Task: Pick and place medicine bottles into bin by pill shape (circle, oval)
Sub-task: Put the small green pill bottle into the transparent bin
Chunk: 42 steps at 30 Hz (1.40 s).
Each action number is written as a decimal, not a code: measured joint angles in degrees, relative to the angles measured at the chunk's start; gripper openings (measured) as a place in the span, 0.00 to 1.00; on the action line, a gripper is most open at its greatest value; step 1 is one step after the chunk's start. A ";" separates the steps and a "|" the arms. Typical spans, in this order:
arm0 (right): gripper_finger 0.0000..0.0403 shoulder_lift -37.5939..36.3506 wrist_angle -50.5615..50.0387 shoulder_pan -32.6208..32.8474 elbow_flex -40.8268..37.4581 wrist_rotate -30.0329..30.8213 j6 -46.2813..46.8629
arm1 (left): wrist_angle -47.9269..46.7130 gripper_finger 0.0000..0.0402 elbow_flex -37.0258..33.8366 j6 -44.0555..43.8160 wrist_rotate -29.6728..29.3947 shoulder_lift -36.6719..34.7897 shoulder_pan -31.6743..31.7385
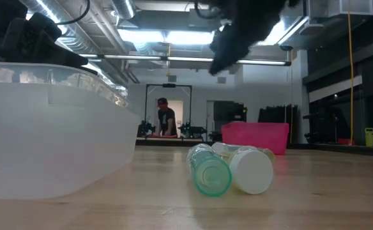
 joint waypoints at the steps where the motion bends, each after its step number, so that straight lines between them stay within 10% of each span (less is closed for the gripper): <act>1: 0.40 0.44 -0.71 -0.02 -0.11 0.04 0.08 | 0.00 0.68 0.00 0.01 0.00 0.01 0.01; 42: 0.40 15.52 -1.33 -0.59 -0.33 -0.89 -4.79 | -0.01 0.68 0.00 -0.21 0.00 0.02 0.01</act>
